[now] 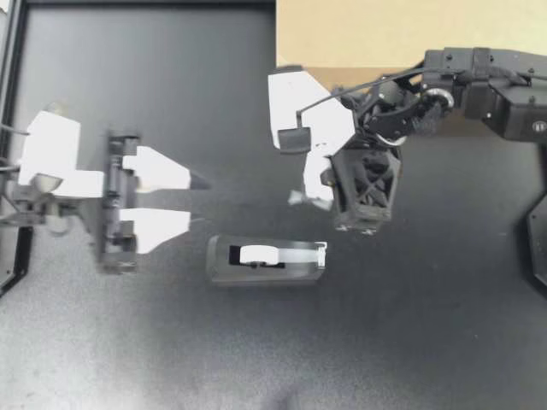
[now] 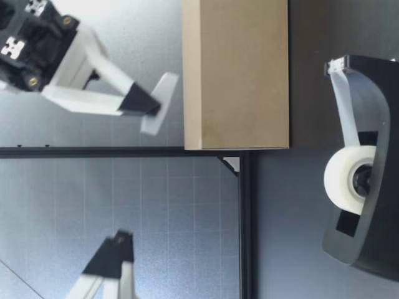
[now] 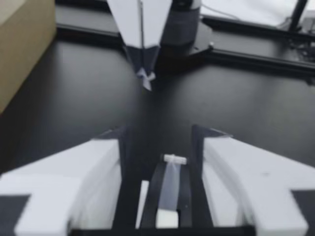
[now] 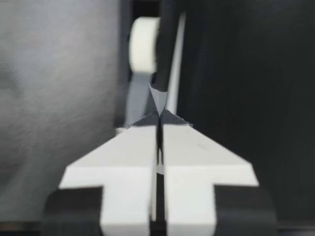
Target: Cut a small piece of tape from the tape dispenser then place it on the cardboard box's edge.
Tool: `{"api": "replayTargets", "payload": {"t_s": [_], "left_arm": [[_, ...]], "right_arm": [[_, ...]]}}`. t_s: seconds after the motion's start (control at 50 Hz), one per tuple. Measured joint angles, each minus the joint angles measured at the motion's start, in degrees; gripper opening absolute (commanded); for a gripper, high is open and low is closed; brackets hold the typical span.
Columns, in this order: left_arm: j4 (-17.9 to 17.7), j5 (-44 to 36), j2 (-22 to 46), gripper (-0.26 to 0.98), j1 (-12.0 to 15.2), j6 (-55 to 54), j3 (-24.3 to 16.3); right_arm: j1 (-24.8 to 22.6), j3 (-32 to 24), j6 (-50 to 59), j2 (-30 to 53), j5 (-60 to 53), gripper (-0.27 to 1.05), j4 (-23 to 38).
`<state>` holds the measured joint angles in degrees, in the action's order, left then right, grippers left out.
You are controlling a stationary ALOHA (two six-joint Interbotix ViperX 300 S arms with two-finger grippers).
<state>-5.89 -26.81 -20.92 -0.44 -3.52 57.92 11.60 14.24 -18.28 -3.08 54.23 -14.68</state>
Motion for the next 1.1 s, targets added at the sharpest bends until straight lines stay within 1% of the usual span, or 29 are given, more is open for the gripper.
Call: {"api": "replayTargets", "payload": {"t_s": [0.08, 0.22, 0.4, 0.66, 0.8, 0.98, 1.04, 1.1], "left_arm": [[0.0, -0.8, 2.5, 0.44, 0.1, 0.0, -1.3], [-0.5, -2.7, 5.7, 0.44, 0.0, -0.1, -3.2], [-2.1, -4.5, 7.7, 0.44, 0.1, -0.1, -4.5], [-2.4, -4.7, 9.5, 0.44, 0.0, -0.2, -5.4], [-2.5, -4.7, 10.0, 0.44, 0.1, -0.1, -5.5], [-3.9, -5.4, 10.2, 0.43, 0.1, -0.1, -5.6], [-4.0, -5.8, 10.3, 0.42, 0.0, 0.0, -5.6], [-4.1, -6.2, 10.3, 0.35, 0.0, 0.0, -5.7]], "right_arm": [[-0.9, -1.7, 1.9, 0.7, 0.0, -0.11, 3.2], [-2.5, -4.0, 3.2, 2.6, 0.2, -0.11, 5.6], [-3.4, -6.5, 3.2, 4.8, 1.1, -0.11, 6.0], [-3.5, -9.6, 3.2, 6.6, 2.5, -0.11, 6.9], [-3.5, -10.6, 3.2, 7.0, 2.5, -0.11, 7.1], [-3.5, -11.1, 3.2, 7.6, 3.0, -0.11, 7.1], [-3.5, -11.1, 3.1, 7.6, 3.1, -0.11, 7.2], [-3.5, -11.2, 3.2, 7.6, 3.2, -0.11, 7.1]]}}
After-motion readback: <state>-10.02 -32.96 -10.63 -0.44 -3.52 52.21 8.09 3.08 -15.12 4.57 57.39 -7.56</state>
